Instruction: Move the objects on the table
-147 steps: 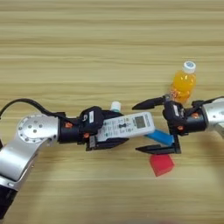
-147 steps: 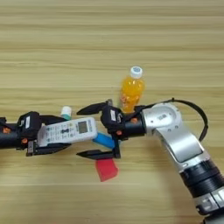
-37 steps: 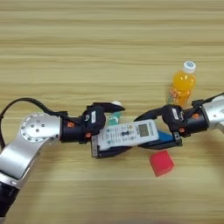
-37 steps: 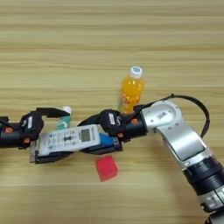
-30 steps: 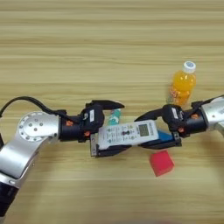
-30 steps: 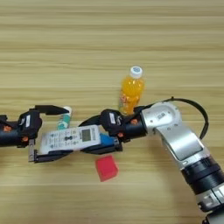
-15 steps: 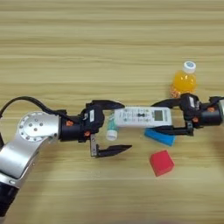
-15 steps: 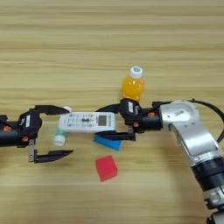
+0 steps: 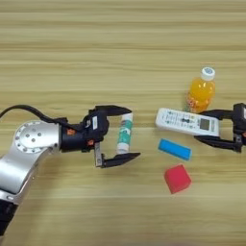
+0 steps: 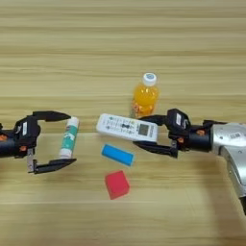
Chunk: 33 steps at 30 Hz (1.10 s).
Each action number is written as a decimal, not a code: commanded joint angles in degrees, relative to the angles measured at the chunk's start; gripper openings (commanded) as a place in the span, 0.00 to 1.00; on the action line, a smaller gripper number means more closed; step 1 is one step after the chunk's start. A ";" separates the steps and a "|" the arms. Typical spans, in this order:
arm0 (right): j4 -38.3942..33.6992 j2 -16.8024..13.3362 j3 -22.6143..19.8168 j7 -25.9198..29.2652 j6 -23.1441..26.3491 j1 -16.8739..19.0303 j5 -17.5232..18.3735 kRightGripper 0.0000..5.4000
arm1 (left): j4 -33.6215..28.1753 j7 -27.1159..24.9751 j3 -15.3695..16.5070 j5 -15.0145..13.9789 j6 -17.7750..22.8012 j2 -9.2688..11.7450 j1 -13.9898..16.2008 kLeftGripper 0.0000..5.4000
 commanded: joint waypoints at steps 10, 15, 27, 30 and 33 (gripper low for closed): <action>11.16 0.10 -1.43 -3.81 -6.65 1.67 -3.24 0.54 | 1.00 0.12 1.42 -0.69 -2.22 0.64 0.16 1.00; 14.07 0.60 -0.17 -4.45 -8.96 1.45 -5.23 0.54 | 0.97 0.08 1.57 -0.71 -2.33 0.78 0.29 1.00; 17.89 2.24 2.12 -6.13 -10.59 0.67 -7.65 0.61 | -0.44 1.13 4.51 -2.52 -2.05 0.58 0.00 1.00; 18.48 2.30 2.19 -6.44 -10.96 0.51 -7.90 0.67 | -0.57 2.77 6.43 -4.53 -2.08 -1.22 -0.27 1.00; 18.61 2.32 2.17 -6.70 -11.35 0.44 -8.00 0.76 | -0.05 5.66 8.55 -6.46 -1.90 -3.41 -1.30 1.00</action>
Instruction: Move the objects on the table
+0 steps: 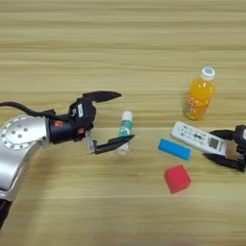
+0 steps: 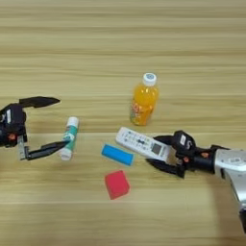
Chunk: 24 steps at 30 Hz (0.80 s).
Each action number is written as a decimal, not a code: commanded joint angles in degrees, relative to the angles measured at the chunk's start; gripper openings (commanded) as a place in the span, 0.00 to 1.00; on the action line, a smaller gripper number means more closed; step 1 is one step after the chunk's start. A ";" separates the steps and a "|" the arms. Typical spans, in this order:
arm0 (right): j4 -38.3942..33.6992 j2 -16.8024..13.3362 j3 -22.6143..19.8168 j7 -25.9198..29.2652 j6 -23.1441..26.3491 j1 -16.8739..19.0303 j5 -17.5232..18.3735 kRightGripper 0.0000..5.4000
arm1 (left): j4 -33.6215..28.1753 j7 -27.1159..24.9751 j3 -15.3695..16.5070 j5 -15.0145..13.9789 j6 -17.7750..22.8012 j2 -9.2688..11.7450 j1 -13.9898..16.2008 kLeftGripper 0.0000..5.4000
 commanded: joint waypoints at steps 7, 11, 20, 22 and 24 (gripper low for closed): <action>-3.93 -0.80 -1.41 -0.56 0.20 -0.47 1.49 0.91 | 4.57 22.66 8.65 -1.15 3.84 -11.50 -7.24 1.00; -8.65 -1.16 -2.75 -0.13 2.20 -0.01 4.26 0.99 | 6.04 32.80 10.15 2.54 3.33 -15.39 -7.24 1.00; -22.71 -1.17 -5.47 -0.37 9.88 2.44 12.25 0.99 | 12.17 50.36 10.90 13.29 -3.18 -22.47 -3.37 1.00; -24.76 -1.12 -5.67 -0.67 10.94 2.94 13.20 0.99 | 14.73 52.65 11.57 14.08 -6.26 -23.89 -2.72 1.00; -26.77 -0.64 -6.03 -1.40 11.78 3.00 14.16 0.99 | 18.22 54.01 11.10 16.06 -12.05 -24.59 -2.01 1.00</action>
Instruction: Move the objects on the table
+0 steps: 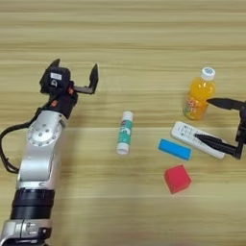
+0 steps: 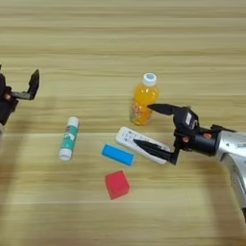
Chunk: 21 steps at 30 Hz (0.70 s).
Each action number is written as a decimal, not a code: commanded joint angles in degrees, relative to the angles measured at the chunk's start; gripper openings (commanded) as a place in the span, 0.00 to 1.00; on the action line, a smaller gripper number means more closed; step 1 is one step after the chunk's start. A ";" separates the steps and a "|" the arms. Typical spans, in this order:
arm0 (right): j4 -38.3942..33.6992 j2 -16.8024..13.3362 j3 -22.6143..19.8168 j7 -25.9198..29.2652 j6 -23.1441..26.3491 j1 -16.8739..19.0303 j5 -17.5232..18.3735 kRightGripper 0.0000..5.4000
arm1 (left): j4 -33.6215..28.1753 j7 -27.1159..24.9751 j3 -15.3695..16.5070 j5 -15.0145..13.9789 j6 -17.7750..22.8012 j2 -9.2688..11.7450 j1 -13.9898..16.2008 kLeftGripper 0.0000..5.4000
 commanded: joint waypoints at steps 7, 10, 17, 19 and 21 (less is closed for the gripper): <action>-7.43 2.90 -4.06 -7.25 3.30 -2.34 4.34 0.99 | 14.91 6.45 0.81 6.31 -21.64 -2.46 1.61 1.00; -7.43 5.92 -5.70 -13.45 2.63 -5.04 3.79 0.99 | 18.68 6.58 0.69 6.58 -25.24 -2.62 1.22 1.00; -4.56 12.74 -5.74 -28.32 2.26 -11.65 -1.62 0.99 | 21.61 7.41 1.04 6.29 -29.47 -3.31 0.28 1.00; -3.23 13.53 -4.66 -30.49 3.18 -12.46 -3.69 0.99 | 21.93 7.66 0.90 6.42 -30.24 -3.56 0.22 1.00; -1.47 14.05 -3.55 -31.72 3.73 -12.88 -5.45 0.99 | 22.16 7.80 0.72 6.60 -30.81 -3.77 0.19 1.00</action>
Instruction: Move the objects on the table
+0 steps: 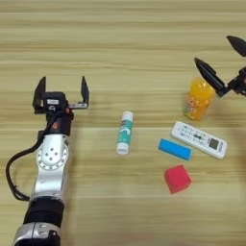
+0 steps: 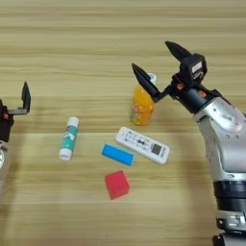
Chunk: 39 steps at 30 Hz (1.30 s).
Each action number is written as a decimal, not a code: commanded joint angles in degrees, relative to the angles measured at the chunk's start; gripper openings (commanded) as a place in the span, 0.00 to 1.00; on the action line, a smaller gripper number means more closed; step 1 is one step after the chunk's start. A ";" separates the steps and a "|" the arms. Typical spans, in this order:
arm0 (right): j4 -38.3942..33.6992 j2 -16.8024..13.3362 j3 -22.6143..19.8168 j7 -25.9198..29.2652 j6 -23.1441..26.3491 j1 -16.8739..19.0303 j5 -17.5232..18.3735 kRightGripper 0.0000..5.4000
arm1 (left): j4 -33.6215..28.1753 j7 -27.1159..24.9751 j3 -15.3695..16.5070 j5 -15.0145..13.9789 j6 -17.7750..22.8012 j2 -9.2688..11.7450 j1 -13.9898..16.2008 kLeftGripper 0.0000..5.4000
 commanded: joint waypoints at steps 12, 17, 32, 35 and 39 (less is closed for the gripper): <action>13.92 2.78 5.42 -6.73 7.22 -3.59 -9.57 0.99 | 1.68 1.16 -0.74 1.08 -4.07 -0.54 -0.95 1.00; 15.52 3.05 5.59 -6.65 7.81 -3.75 -9.96 0.90 | 1.62 1.07 -0.76 0.95 -4.31 -0.56 -0.91 1.00; 15.71 2.66 6.21 -5.30 8.28 -2.60 -10.39 0.66 | 1.65 1.03 -0.83 1.04 -4.65 -0.50 -1.03 1.00; 15.13 2.77 6.35 -5.00 8.17 -2.55 -10.32 0.66 | 1.79 1.09 -0.82 1.09 -4.70 -0.50 -1.14 1.00; 12.62 2.84 6.62 -4.23 8.09 -2.28 -9.80 0.66 | 1.91 1.12 -0.82 1.10 -4.79 -0.52 -1.20 1.00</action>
